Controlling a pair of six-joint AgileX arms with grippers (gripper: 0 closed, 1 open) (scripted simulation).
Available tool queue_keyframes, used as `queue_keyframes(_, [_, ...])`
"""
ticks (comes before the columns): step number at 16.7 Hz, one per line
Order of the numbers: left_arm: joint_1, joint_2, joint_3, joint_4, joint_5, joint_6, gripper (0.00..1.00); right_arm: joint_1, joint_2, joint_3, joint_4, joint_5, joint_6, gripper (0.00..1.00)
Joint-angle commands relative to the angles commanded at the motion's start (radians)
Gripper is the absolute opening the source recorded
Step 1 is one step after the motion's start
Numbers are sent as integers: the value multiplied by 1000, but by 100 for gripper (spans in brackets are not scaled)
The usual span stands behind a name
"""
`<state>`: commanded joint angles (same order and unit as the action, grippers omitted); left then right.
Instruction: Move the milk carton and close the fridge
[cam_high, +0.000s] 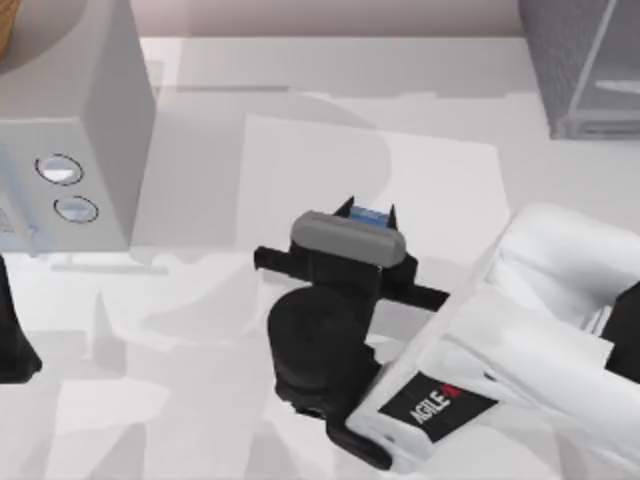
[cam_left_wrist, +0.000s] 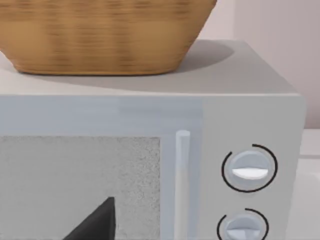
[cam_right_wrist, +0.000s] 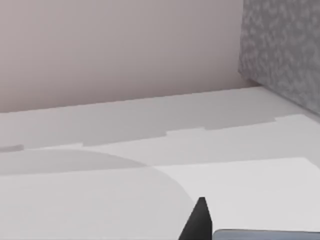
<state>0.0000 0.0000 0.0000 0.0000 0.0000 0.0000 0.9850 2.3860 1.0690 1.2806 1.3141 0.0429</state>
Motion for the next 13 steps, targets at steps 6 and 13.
queue_keyframes(6, [0, 0, 0, 0, 0, 0, 100, -96, -134, -115, -31, -155, -6, 0])
queue_keyframes(13, [0, 0, 0, 0, 0, 0, 100, -514, -452, -344, -85, -685, -14, 0])
